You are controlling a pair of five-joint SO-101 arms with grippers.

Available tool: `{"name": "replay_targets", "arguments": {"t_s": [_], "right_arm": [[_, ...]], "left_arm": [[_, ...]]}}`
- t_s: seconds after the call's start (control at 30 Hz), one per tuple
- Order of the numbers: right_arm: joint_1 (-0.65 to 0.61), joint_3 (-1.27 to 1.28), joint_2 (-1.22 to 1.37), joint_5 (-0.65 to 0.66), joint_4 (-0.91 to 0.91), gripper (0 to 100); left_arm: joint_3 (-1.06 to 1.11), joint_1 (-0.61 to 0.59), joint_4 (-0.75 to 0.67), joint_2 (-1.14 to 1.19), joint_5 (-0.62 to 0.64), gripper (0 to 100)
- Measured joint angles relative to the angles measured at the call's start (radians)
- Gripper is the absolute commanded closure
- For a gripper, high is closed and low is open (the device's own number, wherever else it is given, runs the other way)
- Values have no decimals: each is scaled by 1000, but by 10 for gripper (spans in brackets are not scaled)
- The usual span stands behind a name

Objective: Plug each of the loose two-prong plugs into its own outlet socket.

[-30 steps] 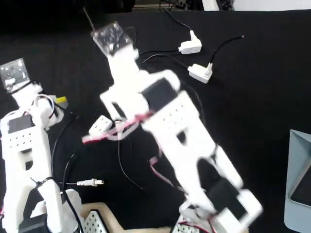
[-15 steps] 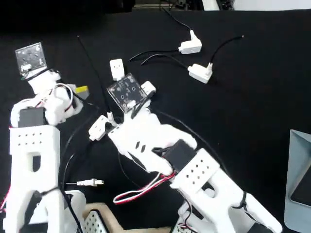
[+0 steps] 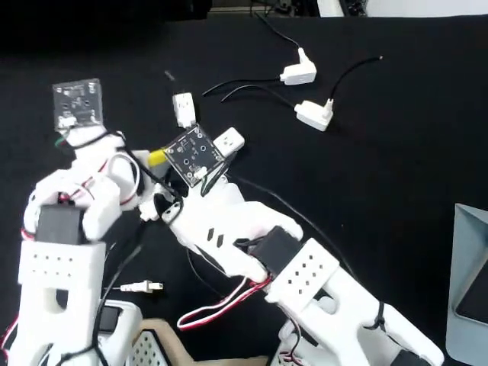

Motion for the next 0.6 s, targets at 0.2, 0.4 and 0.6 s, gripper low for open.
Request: {"name": "replay_targets", "arguments": {"t_s": [0.2,0.4,0.6], "right_arm": [[2,17,0,0,-3,987],[51,58,6,21,-87,987],[61,121,170,133,-342,987]], "left_arm": [[9,43,5,-132,-54,716],[58,-71,5,-166,-60,716],[155,-279,-8,-178,-60,717]]}}
